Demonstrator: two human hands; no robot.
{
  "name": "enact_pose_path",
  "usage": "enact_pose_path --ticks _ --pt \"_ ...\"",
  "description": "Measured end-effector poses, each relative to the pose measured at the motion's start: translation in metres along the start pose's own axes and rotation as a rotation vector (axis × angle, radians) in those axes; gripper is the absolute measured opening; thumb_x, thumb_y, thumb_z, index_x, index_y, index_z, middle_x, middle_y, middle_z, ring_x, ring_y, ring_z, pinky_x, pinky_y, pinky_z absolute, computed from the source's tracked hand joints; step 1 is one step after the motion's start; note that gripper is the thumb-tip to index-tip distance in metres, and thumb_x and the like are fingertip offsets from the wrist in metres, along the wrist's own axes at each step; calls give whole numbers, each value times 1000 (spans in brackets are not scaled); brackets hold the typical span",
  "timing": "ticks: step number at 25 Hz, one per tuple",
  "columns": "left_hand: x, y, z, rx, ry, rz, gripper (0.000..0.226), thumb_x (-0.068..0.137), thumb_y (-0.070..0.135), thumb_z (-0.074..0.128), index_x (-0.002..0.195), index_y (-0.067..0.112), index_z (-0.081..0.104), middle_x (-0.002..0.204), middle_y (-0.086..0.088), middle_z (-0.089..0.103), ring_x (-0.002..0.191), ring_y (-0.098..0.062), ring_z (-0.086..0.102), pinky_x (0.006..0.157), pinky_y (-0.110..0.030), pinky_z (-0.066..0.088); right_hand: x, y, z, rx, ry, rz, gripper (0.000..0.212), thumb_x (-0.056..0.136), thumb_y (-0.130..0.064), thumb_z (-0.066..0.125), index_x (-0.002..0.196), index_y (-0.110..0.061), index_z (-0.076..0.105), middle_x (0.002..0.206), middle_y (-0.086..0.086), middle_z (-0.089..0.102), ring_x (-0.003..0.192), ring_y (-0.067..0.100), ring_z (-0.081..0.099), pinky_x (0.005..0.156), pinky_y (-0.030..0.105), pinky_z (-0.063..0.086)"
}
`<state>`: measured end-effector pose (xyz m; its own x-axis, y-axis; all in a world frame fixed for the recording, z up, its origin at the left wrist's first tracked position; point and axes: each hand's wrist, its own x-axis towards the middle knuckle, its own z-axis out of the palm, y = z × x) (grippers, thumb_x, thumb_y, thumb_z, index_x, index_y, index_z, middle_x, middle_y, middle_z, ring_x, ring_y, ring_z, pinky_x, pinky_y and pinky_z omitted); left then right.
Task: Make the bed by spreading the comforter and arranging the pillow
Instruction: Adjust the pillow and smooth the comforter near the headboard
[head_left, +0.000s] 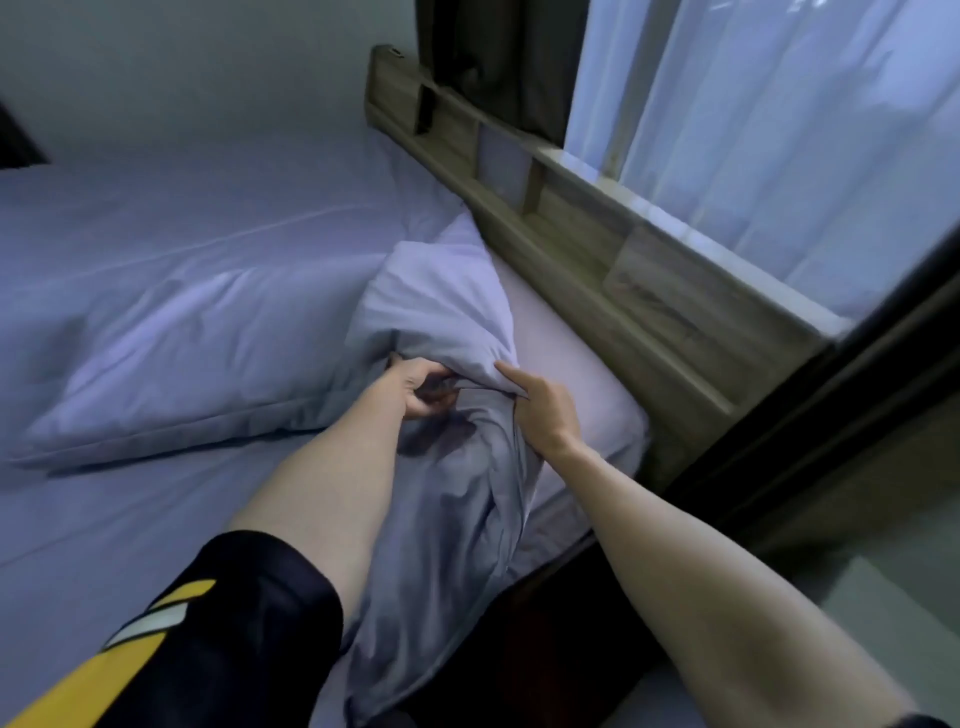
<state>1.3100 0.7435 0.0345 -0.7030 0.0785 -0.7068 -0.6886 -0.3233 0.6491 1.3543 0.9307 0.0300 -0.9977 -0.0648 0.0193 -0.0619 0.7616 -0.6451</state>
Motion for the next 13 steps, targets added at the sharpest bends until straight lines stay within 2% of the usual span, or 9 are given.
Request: enact_pose_path --ticks 2,4,5,6,7,8,10,13 --pt "-13 -23 56 220 -89 -70 18 93 9 53 107 21 52 70 -12 61 57 -24 62 38 -33 54 -22 42 -25 102 106 132 58 84 5 42 130 -24 61 128 9 63 120 25 58 94 16 39" --pt "-17 -53 101 402 -87 -47 42 95 12 54 118 41 35 81 -10 57 66 -22 57 35 -32 51 -43 80 -42 248 209 289 51 85 9 42 124 -13 66 120 10 67 109 17 65 87 7 38" --pt "-10 -71 120 491 -107 -36 64 94 12 54 133 51 21 93 -11 57 73 -22 55 43 -35 53 -52 100 -47 321 244 386 47 87 9 42 122 -10 67 111 10 71 90 12 71 79 8 45" --pt "-8 -88 136 554 -136 -42 77 94 13 54 143 52 8 108 -12 56 82 -24 55 56 -41 55 -59 118 -50 391 260 483 44 88 8 42 119 -9 68 100 9 71 67 9 71 69 14 53" --pt "1 -105 147 612 -162 -44 81 96 13 51 148 49 0 124 -12 51 92 -27 53 71 -47 52 -64 136 -53 421 266 568 43 89 7 41 118 -10 69 93 6 70 52 9 67 63 22 58" --pt "5 -122 157 643 -174 -54 76 98 13 46 150 45 0 137 -11 44 100 -27 49 80 -50 48 -68 154 -55 417 264 625 42 90 5 40 117 -11 69 90 4 69 49 12 66 65 30 60" --pt "8 -147 170 678 -176 -68 65 101 13 39 152 38 7 147 -8 38 106 -21 42 85 -44 42 -72 183 -64 369 268 675 41 89 1 42 115 -13 69 89 2 70 62 21 70 77 41 60" --pt "13 -157 170 829 -125 80 66 98 13 46 153 30 15 143 0 39 119 -20 43 96 -37 39 -75 201 -83 193 241 667 35 92 -12 46 118 -23 68 112 5 71 101 28 67 95 37 51"
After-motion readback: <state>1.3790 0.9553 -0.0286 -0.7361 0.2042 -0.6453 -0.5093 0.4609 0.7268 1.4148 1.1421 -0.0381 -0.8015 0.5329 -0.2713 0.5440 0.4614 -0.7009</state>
